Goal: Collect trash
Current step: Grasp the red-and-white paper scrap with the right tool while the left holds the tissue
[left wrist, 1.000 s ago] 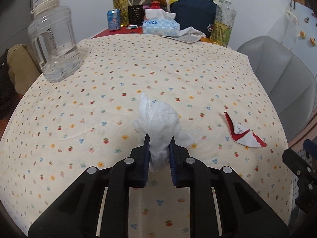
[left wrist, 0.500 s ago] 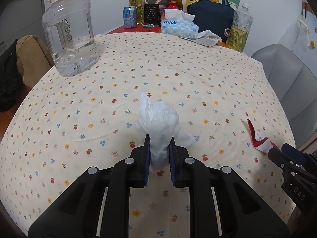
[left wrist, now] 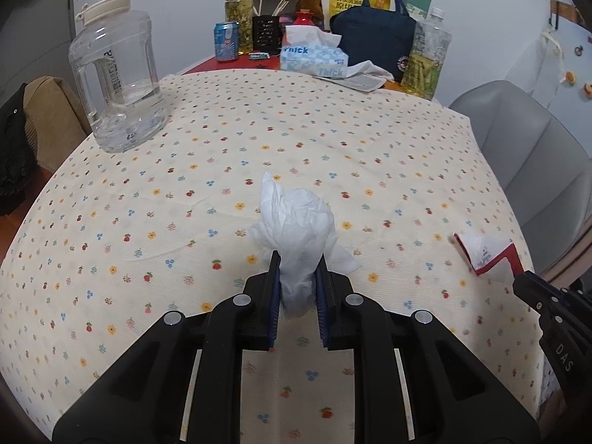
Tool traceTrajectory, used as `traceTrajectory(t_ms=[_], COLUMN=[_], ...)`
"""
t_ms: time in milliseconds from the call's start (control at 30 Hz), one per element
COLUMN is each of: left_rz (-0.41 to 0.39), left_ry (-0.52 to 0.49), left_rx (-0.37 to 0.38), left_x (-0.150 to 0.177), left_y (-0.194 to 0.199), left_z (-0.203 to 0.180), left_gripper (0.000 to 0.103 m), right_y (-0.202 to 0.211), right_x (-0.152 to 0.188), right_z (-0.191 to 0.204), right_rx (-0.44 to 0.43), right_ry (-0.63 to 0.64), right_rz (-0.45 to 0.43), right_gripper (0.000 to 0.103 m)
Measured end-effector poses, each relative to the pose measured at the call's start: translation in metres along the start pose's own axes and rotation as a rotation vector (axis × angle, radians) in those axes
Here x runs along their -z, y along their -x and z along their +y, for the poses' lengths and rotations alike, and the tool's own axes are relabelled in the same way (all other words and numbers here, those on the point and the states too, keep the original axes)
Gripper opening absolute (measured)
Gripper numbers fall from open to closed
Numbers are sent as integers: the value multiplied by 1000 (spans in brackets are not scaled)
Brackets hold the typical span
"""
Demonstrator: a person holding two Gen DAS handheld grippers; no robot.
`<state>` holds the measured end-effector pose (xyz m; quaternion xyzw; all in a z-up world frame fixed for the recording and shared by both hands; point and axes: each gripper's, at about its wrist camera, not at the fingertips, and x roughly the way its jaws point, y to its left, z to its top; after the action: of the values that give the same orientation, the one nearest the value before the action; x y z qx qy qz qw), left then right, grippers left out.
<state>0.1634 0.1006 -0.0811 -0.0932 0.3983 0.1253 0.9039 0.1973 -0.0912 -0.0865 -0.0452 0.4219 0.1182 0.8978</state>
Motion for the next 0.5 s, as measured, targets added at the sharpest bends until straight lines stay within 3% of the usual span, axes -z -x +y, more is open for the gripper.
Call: traceTrajectory(t_ms=[500], left_rz=[-69], left_ry=[-75], left_rx=[96], left_x=[3], left_y=[50], left_z=[-58], left_gripper=[17], right_y=[77], right_x=[19], right_z=[-47], right_rx=[85], right_ry=[-58], right_rz=[-95], right_gripper=[4])
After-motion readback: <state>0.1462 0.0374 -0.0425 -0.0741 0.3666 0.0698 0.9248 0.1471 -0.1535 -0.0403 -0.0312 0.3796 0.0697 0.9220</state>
